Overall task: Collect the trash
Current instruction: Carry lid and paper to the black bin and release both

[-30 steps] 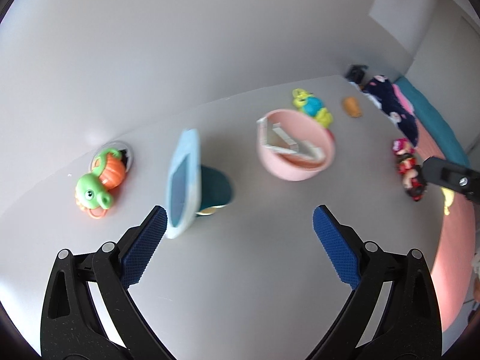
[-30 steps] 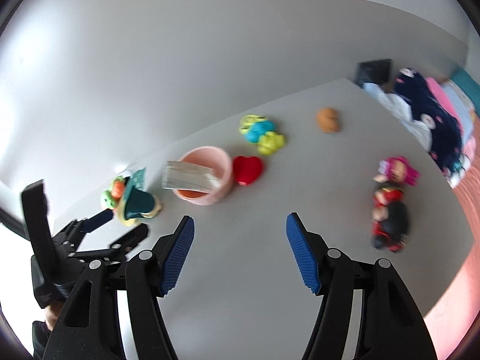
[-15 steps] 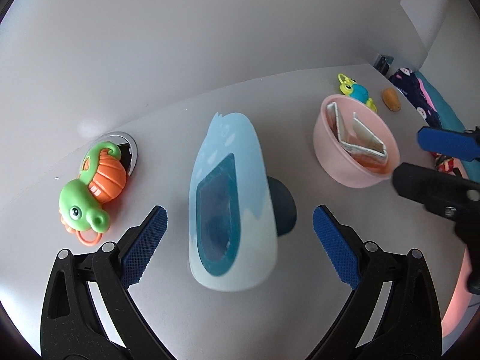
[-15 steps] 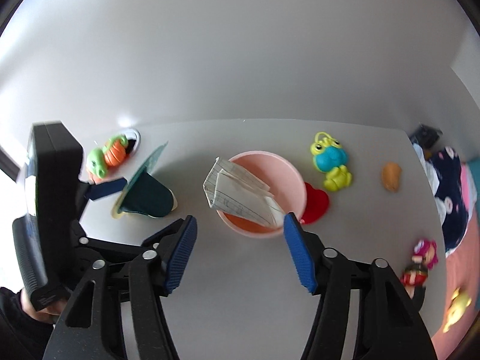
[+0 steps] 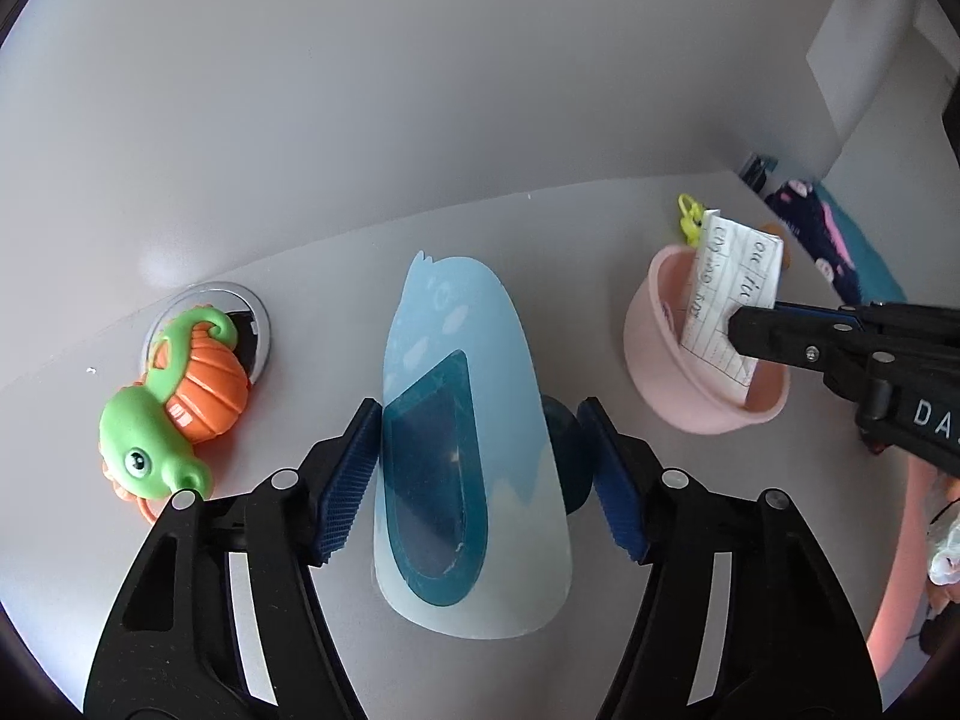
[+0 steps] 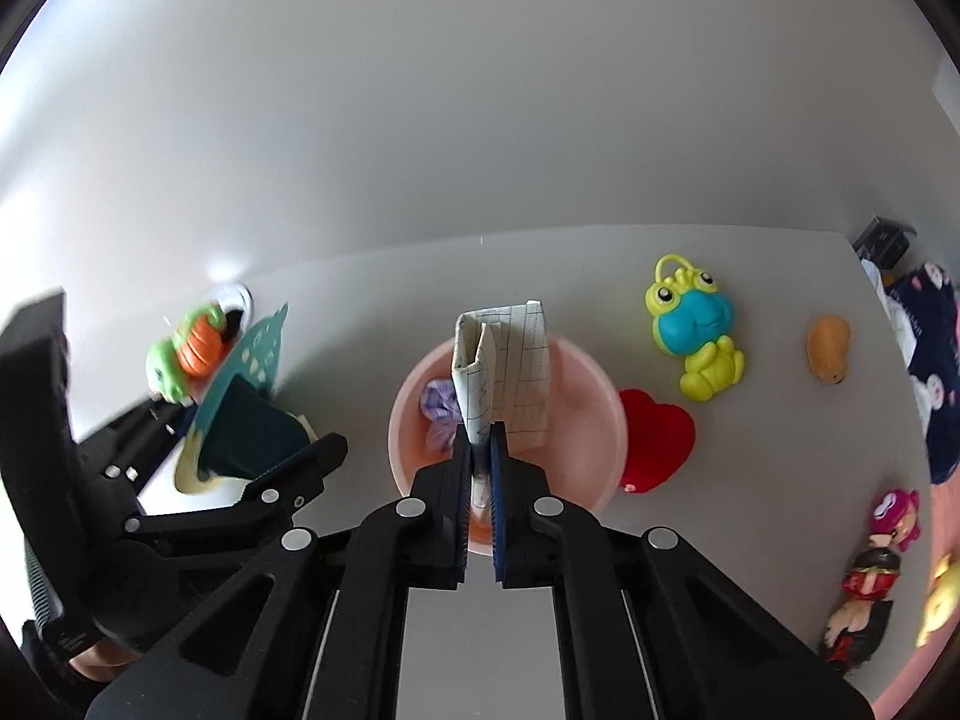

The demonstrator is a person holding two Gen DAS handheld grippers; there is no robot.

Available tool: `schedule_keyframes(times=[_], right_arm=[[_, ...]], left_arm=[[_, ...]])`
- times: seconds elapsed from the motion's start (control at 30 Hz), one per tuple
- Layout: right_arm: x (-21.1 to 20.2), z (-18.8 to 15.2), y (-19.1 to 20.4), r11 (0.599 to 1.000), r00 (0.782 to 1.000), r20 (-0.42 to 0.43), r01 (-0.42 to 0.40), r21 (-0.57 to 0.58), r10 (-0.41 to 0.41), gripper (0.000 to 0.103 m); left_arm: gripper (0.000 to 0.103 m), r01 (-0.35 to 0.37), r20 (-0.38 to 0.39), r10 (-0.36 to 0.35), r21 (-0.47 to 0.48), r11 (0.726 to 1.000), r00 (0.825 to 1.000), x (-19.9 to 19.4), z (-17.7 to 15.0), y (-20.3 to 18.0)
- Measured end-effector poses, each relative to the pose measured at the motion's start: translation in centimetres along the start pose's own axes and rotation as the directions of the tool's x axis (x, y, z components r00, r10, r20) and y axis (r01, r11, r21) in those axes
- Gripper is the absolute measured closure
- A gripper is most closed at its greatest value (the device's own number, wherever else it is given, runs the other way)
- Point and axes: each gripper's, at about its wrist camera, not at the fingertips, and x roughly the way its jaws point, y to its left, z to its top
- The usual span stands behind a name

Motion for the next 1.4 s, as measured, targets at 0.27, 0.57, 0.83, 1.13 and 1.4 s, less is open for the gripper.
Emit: schedule_keyframes(times=[0.27,0.57,0.83,1.13,1.4], right_arm=[[-5.4,-0.3,-1.5,0.998,0.993,0.108,-0.049,0.048,0.043,0.097],[-10.7,-2.6,-3.9,0.993,0.979,0.197,-0.063,0.095,0.044,0.097],[-15.9,-6.4,-8.2,0.984,0.964,0.265,-0.042,0.174,-0.006,0.097],[-21.0,-12.8,-14.9,0.949,0.946,0.304,0.010,0.315,-0.111,0.097],[-25.3,-19.9,-21.0,0.886,0.928,0.296,0.071,0.459,-0.227,0.097]], left_arm=[[0.039,0.018,0.066,-0.019,0.027,0.999,0.998,-4.2,1.2,-1.4],[0.039,0.041,0.103,-0.055,0.128,0.991,0.993,-7.9,1.6,-6.5],[0.039,0.107,0.091,-0.135,0.260,0.960,0.987,-9.1,0.6,-14.0],[0.039,0.200,0.038,-0.234,0.400,0.894,0.971,-9.1,-1.0,-23.2],[0.039,0.295,-0.040,-0.321,0.514,0.805,0.946,-8.2,-3.5,-32.3]])
